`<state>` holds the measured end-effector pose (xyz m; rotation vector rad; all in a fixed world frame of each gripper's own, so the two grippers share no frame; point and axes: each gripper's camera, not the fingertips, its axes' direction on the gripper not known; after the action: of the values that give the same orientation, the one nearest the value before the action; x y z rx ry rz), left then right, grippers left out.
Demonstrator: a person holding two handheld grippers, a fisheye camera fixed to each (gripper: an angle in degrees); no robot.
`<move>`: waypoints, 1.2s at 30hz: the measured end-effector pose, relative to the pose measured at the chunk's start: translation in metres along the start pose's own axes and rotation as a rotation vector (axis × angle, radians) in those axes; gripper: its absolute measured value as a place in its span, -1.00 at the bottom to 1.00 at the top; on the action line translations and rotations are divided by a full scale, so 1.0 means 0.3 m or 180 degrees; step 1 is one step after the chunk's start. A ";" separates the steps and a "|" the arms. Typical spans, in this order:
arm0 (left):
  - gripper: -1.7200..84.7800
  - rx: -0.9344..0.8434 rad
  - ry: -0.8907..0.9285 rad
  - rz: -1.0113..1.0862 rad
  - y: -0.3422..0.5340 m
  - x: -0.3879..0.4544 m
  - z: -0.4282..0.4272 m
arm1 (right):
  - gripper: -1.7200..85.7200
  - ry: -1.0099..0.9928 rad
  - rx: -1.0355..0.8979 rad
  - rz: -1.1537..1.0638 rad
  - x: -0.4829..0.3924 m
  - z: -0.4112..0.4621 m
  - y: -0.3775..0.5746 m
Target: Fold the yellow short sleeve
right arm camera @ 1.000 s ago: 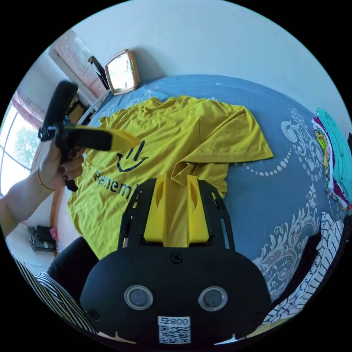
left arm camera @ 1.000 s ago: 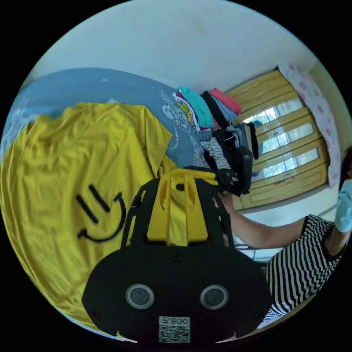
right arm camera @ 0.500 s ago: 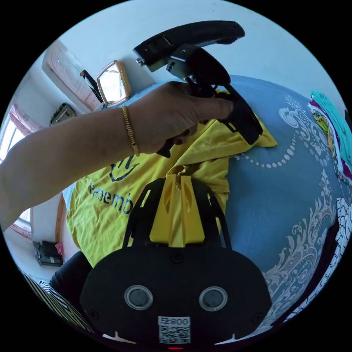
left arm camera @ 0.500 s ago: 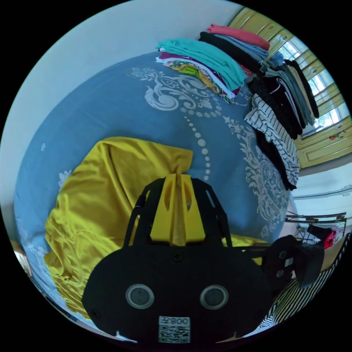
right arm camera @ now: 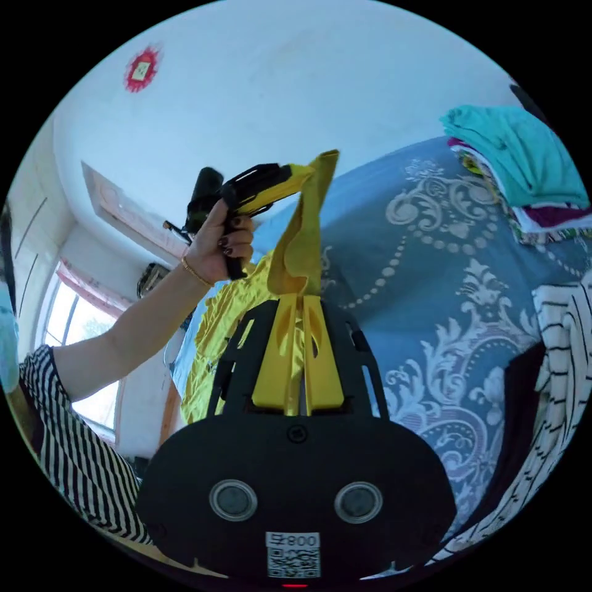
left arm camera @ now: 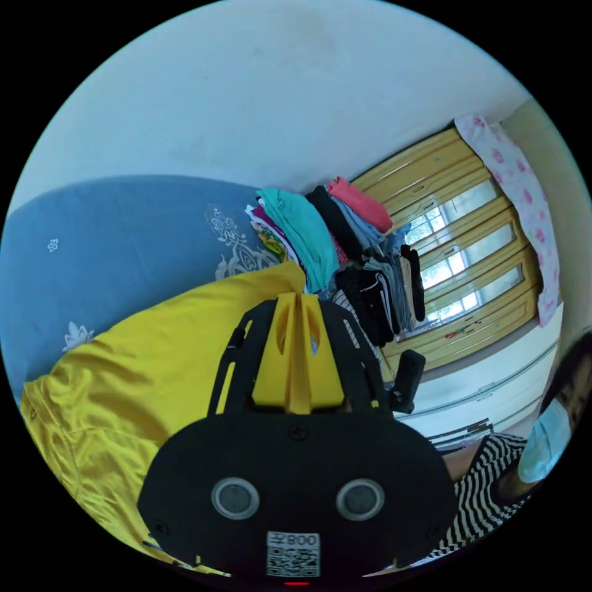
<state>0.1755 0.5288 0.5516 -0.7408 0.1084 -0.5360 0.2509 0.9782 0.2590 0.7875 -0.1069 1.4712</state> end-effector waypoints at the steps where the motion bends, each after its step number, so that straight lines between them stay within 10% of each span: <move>1: -0.90 0.0012 0.0003 -0.0033 -0.017 -0.022 0.015 | -0.93 0.0018 0.0052 0.0205 0.066 -0.013 -0.012; 15: -0.80 -0.0021 0.0288 -0.0277 0.100 -0.251 -0.125 | -0.96 0.0175 0.0395 0.0754 0.112 0.097 -0.077; 23: -0.90 -0.0712 -0.0470 -0.0387 0.421 -0.320 -0.339 | -0.96 0.0575 -0.0275 0.0650 -0.010 0.375 -0.258; 30: -0.88 0.0121 -0.0664 -0.0500 0.830 -0.280 -0.914 | -0.96 0.0723 -0.0285 0.0242 -0.313 0.509 -0.284; 36: -0.83 0.1190 -0.1730 -0.1894 1.402 -0.369 -1.606 | -0.93 0.0377 -0.0788 -0.0381 -0.701 0.853 -0.349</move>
<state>0.1252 0.5457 -0.0953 -0.5204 -0.7216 -0.8686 0.4163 0.6755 0.2993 0.4969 -0.1467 1.3567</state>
